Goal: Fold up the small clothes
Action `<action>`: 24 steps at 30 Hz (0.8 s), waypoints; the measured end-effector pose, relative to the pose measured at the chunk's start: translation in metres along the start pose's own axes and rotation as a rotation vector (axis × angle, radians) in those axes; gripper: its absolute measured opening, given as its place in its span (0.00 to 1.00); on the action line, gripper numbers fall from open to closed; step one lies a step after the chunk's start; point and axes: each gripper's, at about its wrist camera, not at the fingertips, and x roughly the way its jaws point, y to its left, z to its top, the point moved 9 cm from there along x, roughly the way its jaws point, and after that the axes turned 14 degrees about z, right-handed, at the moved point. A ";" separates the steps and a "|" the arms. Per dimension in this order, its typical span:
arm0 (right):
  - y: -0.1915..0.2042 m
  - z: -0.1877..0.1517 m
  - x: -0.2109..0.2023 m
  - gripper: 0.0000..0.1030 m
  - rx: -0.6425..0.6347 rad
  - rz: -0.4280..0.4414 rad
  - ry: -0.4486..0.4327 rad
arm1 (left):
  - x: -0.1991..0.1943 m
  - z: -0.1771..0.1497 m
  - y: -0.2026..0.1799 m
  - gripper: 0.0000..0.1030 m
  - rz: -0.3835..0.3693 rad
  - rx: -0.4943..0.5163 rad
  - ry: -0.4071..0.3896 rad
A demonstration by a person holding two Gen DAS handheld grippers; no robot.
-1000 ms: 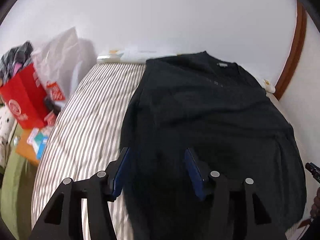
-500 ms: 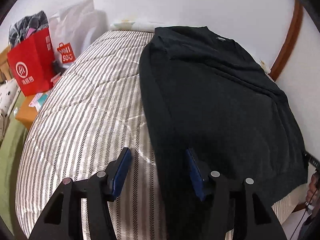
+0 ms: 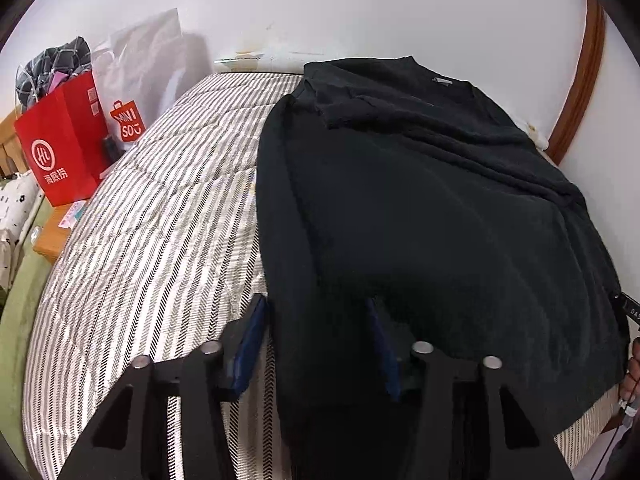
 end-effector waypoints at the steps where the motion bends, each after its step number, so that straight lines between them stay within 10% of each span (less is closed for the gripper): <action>1: 0.004 0.000 0.000 0.15 -0.005 0.021 0.002 | 0.000 0.000 0.002 0.29 0.007 0.001 0.001; 3: 0.004 0.001 0.000 0.13 -0.013 0.023 -0.003 | -0.002 -0.001 0.000 0.08 -0.039 0.003 0.019; 24: 0.022 0.010 -0.099 0.10 -0.032 0.210 -0.193 | -0.102 0.003 0.036 0.07 -0.294 -0.126 -0.092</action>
